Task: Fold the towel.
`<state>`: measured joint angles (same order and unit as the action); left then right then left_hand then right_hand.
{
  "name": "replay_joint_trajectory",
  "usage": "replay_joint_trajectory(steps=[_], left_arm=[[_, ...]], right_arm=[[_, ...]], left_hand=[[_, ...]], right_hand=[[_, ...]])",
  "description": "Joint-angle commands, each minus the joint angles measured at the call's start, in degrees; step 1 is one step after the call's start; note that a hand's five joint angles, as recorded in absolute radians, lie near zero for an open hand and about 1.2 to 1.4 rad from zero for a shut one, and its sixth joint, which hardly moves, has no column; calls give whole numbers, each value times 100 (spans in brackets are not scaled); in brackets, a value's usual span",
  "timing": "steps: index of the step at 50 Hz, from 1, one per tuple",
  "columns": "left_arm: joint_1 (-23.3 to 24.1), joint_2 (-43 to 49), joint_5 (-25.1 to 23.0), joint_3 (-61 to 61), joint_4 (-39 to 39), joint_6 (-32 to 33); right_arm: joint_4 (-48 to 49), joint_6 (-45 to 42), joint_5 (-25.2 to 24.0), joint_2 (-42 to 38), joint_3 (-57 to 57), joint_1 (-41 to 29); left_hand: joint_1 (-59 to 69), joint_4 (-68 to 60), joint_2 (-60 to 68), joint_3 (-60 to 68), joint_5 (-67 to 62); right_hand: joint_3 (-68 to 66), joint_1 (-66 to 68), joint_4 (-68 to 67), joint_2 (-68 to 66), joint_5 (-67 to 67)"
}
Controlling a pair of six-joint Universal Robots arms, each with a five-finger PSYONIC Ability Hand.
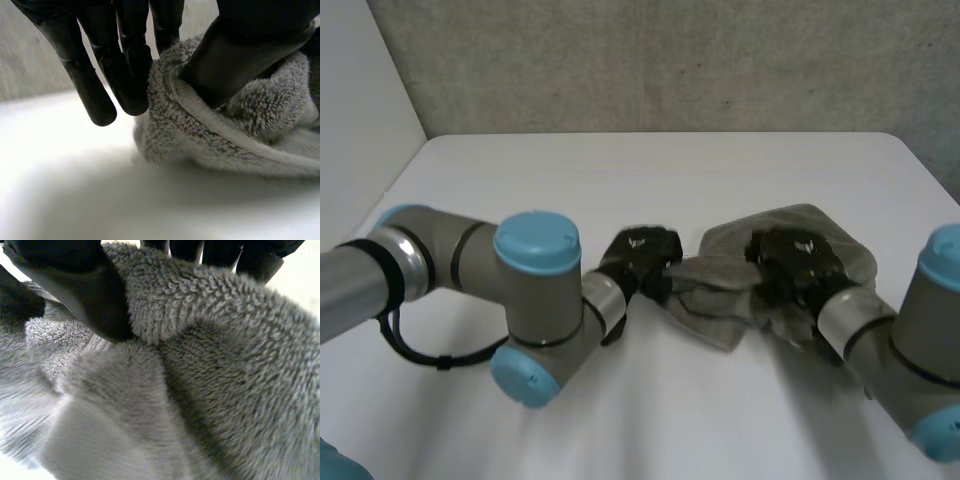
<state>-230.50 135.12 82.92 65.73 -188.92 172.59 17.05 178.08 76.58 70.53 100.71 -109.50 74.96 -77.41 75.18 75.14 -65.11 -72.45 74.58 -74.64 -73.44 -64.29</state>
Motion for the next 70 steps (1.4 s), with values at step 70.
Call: replay_joint_trajectory(steps=[70], left_arm=[[-909, -3553, -127, 2348, -278, 1243]], right_arm=[[297, 834, 347, -812, -1325, -1670]], left_hand=[[504, -259, 482, 486, -489]], right_hand=[[4537, -4750, 4757, 4636, 4722]])
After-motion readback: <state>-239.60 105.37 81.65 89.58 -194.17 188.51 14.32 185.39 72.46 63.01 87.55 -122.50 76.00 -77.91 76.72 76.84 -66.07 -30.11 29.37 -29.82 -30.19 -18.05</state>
